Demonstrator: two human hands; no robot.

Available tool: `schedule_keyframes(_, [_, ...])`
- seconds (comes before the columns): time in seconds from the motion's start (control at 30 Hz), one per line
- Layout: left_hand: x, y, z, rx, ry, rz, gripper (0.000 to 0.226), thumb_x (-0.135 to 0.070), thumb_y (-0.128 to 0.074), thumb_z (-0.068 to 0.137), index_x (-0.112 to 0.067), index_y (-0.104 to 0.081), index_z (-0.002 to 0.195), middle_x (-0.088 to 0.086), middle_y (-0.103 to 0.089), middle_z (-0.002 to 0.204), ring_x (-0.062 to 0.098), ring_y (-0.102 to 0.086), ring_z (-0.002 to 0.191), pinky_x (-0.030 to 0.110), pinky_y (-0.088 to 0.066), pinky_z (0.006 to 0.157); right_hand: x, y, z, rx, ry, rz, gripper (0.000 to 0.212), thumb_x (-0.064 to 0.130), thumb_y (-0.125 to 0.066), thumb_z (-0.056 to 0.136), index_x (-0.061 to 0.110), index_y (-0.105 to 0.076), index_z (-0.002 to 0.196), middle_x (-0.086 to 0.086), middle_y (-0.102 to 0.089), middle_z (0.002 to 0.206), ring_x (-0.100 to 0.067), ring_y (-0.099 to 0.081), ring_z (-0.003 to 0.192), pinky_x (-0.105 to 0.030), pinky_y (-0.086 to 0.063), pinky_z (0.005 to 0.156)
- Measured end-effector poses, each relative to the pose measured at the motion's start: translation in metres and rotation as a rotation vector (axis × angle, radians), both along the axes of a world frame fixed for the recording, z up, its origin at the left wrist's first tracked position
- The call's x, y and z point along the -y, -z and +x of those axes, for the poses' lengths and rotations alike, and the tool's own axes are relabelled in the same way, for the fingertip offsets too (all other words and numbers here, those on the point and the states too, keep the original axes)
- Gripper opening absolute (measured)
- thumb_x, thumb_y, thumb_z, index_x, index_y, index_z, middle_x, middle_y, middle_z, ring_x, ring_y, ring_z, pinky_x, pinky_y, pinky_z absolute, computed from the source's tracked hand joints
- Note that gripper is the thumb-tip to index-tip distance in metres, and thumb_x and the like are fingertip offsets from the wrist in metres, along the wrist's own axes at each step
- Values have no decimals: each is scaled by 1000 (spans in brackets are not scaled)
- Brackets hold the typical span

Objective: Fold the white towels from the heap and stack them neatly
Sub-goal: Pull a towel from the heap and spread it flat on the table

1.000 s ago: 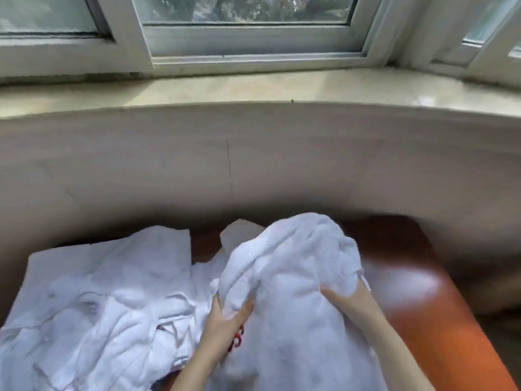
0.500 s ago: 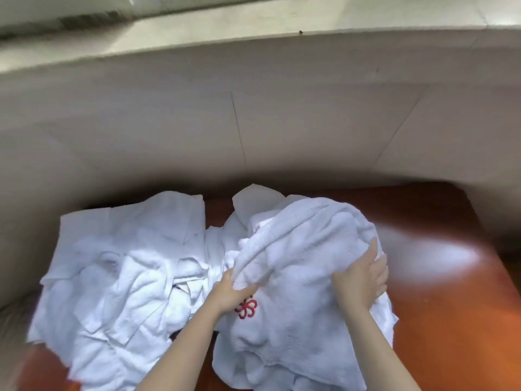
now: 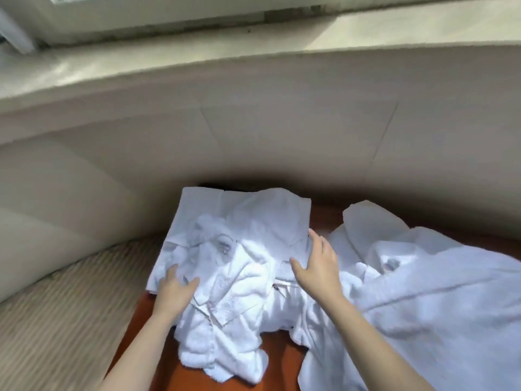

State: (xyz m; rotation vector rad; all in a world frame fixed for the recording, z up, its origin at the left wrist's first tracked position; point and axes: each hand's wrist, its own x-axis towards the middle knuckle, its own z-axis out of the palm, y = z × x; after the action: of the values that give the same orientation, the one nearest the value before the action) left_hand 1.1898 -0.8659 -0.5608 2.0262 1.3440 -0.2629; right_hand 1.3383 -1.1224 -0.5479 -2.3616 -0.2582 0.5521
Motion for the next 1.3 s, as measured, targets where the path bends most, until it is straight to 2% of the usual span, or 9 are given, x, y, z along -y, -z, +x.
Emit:
schedule_keyframes(0.2, [-64,47,-13,92,-326,-158,110,-46,-80,71,-30,-7,153,9,-19,156,32,-29,139,48,-33,108,-73,69,8,-104,-177,-264,114,77,-59,66,40,10,148,-13,11,158,-34,7,146,-55,-6,114])
schedule_keyframes(0.33, [-78,91,-11,-22,-346,-337,120,-58,-78,66,-35,3,152,7,-7,159,31,-19,143,48,-25,114,-115,107,33,-228,-113,-290,132,79,-67,55,42,23,144,-14,24,155,-37,16,144,-58,1,113])
schedule_keyframes(0.43, [-84,115,-11,-133,-269,-195,117,-65,-75,64,-30,-8,153,13,-18,154,36,-25,139,45,-28,112,-140,131,31,-310,-69,-305,133,73,-71,58,41,26,143,-14,28,154,-38,17,143,-58,0,113])
schedule_keyframes(0.57, [-66,118,-6,180,-252,-284,65,-51,-87,55,-23,-60,108,2,-62,111,22,-58,109,33,-49,88,-159,138,12,-199,-84,-345,120,67,-70,63,33,8,148,-16,-1,156,-42,-11,140,-53,-19,111])
schedule_keyframes(0.63, [-45,111,4,285,-222,-409,40,-35,-88,62,-31,-60,91,-9,-66,95,12,-63,98,27,-48,81,-168,135,-6,-183,-97,-278,106,58,-69,70,29,-4,149,-13,-24,150,-39,-28,132,-45,-27,107])
schedule_keyframes(0.77, [-28,105,13,365,-266,-561,38,-16,-80,77,-15,-62,111,2,-68,110,14,-62,107,31,-49,95,-180,126,-24,-320,-85,-115,86,43,-68,75,25,-21,144,-4,-52,135,-33,-44,126,-41,-40,101])
schedule_keyframes(0.87, [-33,95,8,374,-330,-675,20,-5,-69,86,-15,-59,100,2,-65,101,16,-60,101,15,-51,72,-182,115,-21,-345,-112,-100,82,38,-69,74,21,-26,142,-6,-59,124,-32,-51,118,-37,-44,94])
schedule_keyframes(1.13, [-7,32,-11,448,-412,-853,53,-18,-84,67,-12,-64,116,9,-73,104,24,-69,100,49,-49,97,-156,35,-35,-375,-82,53,94,32,-71,72,22,-16,149,-4,-49,134,-14,-47,103,-22,-35,82])
schedule_keyframes(1.3, [39,-53,28,469,-364,-804,62,-36,-83,69,-11,-56,119,3,-69,106,16,-66,93,28,-52,68,-115,-75,5,-212,-115,95,77,29,-70,69,25,-32,135,9,-57,111,-18,-56,103,-35,-48,87])
